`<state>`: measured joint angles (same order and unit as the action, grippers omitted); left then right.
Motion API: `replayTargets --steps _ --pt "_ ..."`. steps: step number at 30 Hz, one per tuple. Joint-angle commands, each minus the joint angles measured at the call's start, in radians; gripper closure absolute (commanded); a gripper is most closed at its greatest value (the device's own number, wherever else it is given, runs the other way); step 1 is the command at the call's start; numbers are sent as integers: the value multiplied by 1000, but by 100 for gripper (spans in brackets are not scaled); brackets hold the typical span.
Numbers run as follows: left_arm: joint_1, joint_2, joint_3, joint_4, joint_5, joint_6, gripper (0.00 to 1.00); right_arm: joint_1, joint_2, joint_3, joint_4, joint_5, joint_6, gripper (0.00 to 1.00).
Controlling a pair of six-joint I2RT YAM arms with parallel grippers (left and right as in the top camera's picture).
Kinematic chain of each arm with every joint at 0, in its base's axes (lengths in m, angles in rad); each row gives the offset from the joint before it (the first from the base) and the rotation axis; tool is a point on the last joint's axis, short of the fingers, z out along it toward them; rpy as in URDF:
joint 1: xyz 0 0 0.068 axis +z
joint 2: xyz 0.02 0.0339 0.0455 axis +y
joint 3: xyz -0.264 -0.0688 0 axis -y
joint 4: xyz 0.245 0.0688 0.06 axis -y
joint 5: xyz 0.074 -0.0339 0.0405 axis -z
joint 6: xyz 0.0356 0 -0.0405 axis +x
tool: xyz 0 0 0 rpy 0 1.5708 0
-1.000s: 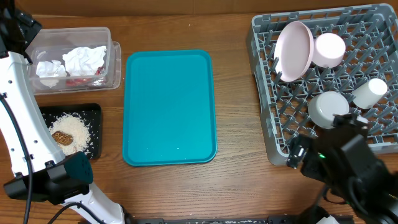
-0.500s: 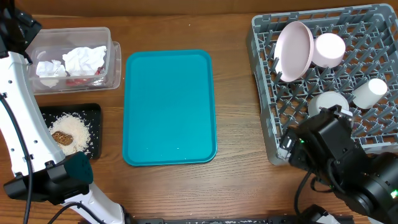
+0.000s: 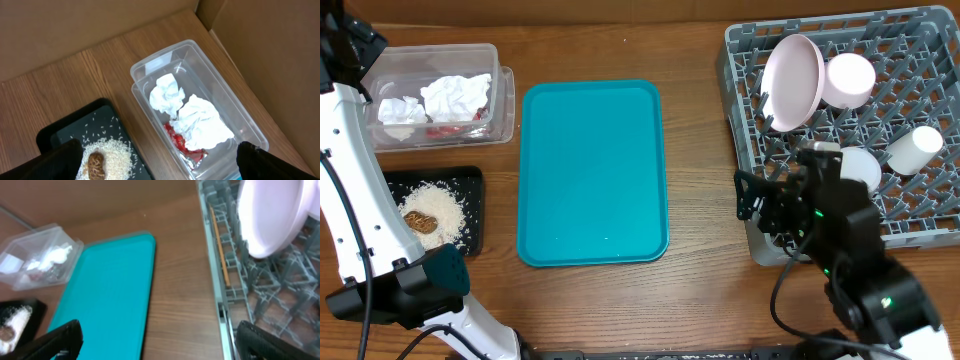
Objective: Sort waste into correct bins and load items into the dishwasher
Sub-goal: 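Release the stick and withdraw the right gripper toward the front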
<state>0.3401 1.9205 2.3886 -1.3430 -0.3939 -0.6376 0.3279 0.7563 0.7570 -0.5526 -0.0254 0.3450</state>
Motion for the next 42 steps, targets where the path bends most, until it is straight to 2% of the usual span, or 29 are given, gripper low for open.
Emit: replayTargets --steps 1,8,12,18,25,35,42 --pt "-10 7 0 1 -5 -16 0 -87 -122 -185 149 -198 -137 0" --pt "-10 7 0 1 -5 -16 0 -149 -378 -613 597 -204 -137 0" --pt "-10 7 0 1 -5 -16 0 -150 -467 -753 734 -188 -137 0" --pt "-10 7 0 1 -5 -17 0 -200 -486 -749 654 -124 -138 0" --pt "-10 7 0 1 -5 -16 0 -349 -547 -749 475 -135 -136 0" --pt "-10 7 0 1 -5 -16 0 -391 -743 -749 479 -100 -145 0" --pt "-10 7 0 1 -5 -16 0 -414 -753 -748 469 -21 -145 0"
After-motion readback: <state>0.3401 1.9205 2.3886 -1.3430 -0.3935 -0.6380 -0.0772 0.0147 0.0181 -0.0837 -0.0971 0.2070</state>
